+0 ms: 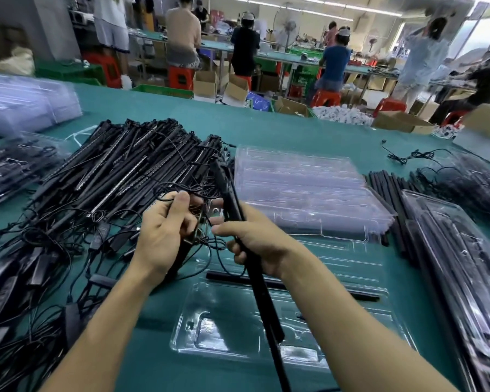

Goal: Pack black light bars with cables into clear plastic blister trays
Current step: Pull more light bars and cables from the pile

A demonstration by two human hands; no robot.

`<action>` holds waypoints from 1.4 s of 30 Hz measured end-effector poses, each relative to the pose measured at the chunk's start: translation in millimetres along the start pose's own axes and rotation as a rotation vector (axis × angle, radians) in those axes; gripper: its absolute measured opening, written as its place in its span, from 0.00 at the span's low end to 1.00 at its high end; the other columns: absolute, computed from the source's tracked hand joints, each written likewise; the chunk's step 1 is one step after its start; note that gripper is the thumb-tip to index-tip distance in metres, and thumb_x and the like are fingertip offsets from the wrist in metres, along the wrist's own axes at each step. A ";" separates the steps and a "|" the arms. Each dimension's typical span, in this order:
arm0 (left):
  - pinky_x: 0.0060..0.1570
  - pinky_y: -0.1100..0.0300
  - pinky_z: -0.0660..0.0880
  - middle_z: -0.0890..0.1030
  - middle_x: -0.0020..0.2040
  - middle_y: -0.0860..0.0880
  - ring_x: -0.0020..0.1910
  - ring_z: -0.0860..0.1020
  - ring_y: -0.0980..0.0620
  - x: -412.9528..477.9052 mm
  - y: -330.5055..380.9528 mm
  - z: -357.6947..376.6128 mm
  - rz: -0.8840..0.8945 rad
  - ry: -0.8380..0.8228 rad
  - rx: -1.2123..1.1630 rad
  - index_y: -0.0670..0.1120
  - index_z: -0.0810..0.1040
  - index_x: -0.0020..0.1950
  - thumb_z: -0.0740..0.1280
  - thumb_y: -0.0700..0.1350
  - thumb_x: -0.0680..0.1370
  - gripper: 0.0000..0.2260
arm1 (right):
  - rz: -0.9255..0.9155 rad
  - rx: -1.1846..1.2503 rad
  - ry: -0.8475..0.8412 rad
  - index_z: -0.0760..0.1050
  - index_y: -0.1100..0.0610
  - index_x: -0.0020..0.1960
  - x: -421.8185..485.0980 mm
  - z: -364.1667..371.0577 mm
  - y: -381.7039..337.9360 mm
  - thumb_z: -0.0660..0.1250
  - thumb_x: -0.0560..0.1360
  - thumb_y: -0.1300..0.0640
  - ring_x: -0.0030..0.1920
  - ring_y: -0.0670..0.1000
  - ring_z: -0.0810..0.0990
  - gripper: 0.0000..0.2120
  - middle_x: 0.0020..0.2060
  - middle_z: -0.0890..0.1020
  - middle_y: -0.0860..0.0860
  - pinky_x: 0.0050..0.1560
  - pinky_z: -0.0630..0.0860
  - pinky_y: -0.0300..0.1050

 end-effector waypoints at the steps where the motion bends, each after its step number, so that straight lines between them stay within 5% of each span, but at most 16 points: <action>1: 0.24 0.66 0.66 0.70 0.24 0.53 0.23 0.67 0.57 0.1 -0.8 -1.7 -0.030 0.013 -0.060 0.44 0.77 0.47 0.58 0.56 0.80 0.17 | 0.012 0.001 0.006 0.71 0.54 0.64 2.5 4.4 1.7 0.67 0.76 0.66 0.23 0.43 0.65 0.19 0.45 0.78 0.51 0.19 0.62 0.33; 8: 0.25 0.62 0.68 0.62 0.19 0.51 0.21 0.63 0.52 -3.4 -9.3 -11.1 -0.234 0.066 -0.350 0.51 0.73 0.33 0.53 0.63 0.79 0.23 | 0.039 -0.047 -0.172 0.74 0.52 0.53 3.2 28.5 9.2 0.68 0.76 0.62 0.24 0.43 0.64 0.08 0.38 0.82 0.52 0.19 0.62 0.32; 13: 0.22 0.64 0.61 0.65 0.22 0.53 0.21 0.61 0.57 -3.6 -10.1 -14.7 -0.201 0.075 -0.275 0.49 0.73 0.39 0.57 0.59 0.79 0.17 | -0.008 0.105 0.088 0.75 0.54 0.48 7.7 -10.0 -5.1 0.66 0.76 0.65 0.22 0.42 0.65 0.06 0.31 0.81 0.48 0.19 0.61 0.32; 17: 0.20 0.66 0.58 0.69 0.24 0.53 0.21 0.63 0.58 -3.3 -4.4 -19.5 -0.141 0.089 -0.195 0.51 0.79 0.34 0.62 0.55 0.77 0.15 | -0.077 0.240 0.137 0.73 0.54 0.48 6.3 -33.9 -19.9 0.69 0.75 0.62 0.23 0.42 0.67 0.07 0.35 0.83 0.51 0.19 0.63 0.33; 23: 0.22 0.59 0.54 0.66 0.23 0.55 0.22 0.60 0.57 -5.8 15.5 -23.5 0.008 0.101 -0.081 0.48 0.79 0.38 0.59 0.54 0.79 0.16 | -0.073 0.100 0.140 0.75 0.55 0.50 5.1 -33.6 -20.0 0.74 0.71 0.64 0.24 0.43 0.68 0.12 0.43 0.82 0.56 0.20 0.65 0.34; 26: 0.25 0.63 0.64 0.74 0.29 0.55 0.29 0.69 0.58 -8.0 26.8 -19.1 0.076 0.123 0.018 0.46 0.78 0.41 0.58 0.52 0.82 0.16 | -0.058 0.012 0.195 0.75 0.54 0.46 6.0 -27.4 -16.6 0.73 0.72 0.65 0.23 0.44 0.70 0.09 0.34 0.78 0.51 0.21 0.65 0.34; 29: 0.43 0.57 0.79 0.83 0.44 0.54 0.45 0.81 0.53 -7.5 30.1 -9.1 0.059 0.101 -0.007 0.47 0.77 0.45 0.58 0.54 0.82 0.14 | -0.030 0.086 0.136 0.73 0.55 0.47 7.4 -8.2 -14.0 0.70 0.75 0.62 0.25 0.46 0.73 0.06 0.30 0.76 0.49 0.21 0.67 0.34; 32: 0.45 0.49 0.82 0.84 0.51 0.48 0.47 0.84 0.42 -5.2 27.7 -6.8 0.018 0.093 -0.133 0.48 0.76 0.43 0.57 0.52 0.84 0.14 | 0.013 0.246 0.156 0.70 0.58 0.55 9.0 4.0 -12.7 0.67 0.78 0.59 0.28 0.50 0.74 0.08 0.33 0.72 0.54 0.26 0.76 0.40; 34: 0.47 0.49 0.81 0.84 0.53 0.44 0.49 0.84 0.40 -3.1 26.7 -10.6 0.005 0.108 -0.229 0.51 0.74 0.37 0.55 0.47 0.84 0.17 | 0.021 0.253 0.180 0.71 0.58 0.50 9.0 2.4 -12.0 0.66 0.79 0.58 0.31 0.52 0.76 0.05 0.35 0.73 0.54 0.32 0.81 0.46; 38: 0.46 0.57 0.77 0.84 0.45 0.49 0.45 0.81 0.49 -1.0 26.0 -22.1 0.044 0.180 -0.311 0.51 0.72 0.39 0.54 0.54 0.84 0.16 | 0.059 0.149 0.199 0.72 0.54 0.39 6.7 -7.4 -5.3 0.63 0.79 0.57 0.34 0.50 0.75 0.10 0.34 0.74 0.52 0.41 0.75 0.48; 42: 0.26 0.63 0.71 0.69 0.30 0.56 0.28 0.68 0.58 -1.8 23.3 -47.0 0.010 0.430 -0.340 0.51 0.67 0.42 0.55 0.58 0.83 0.15 | 0.078 0.295 0.152 0.74 0.55 0.37 -0.6 -21.6 -10.4 0.63 0.80 0.52 0.34 0.51 0.80 0.14 0.32 0.77 0.51 0.46 0.79 0.53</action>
Point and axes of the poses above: each hand's wrist, its own x-axis towards the middle knuckle, its own z-axis out of the palm, y = z × x, the point moved 6 cm from there along x, towards the middle knuckle
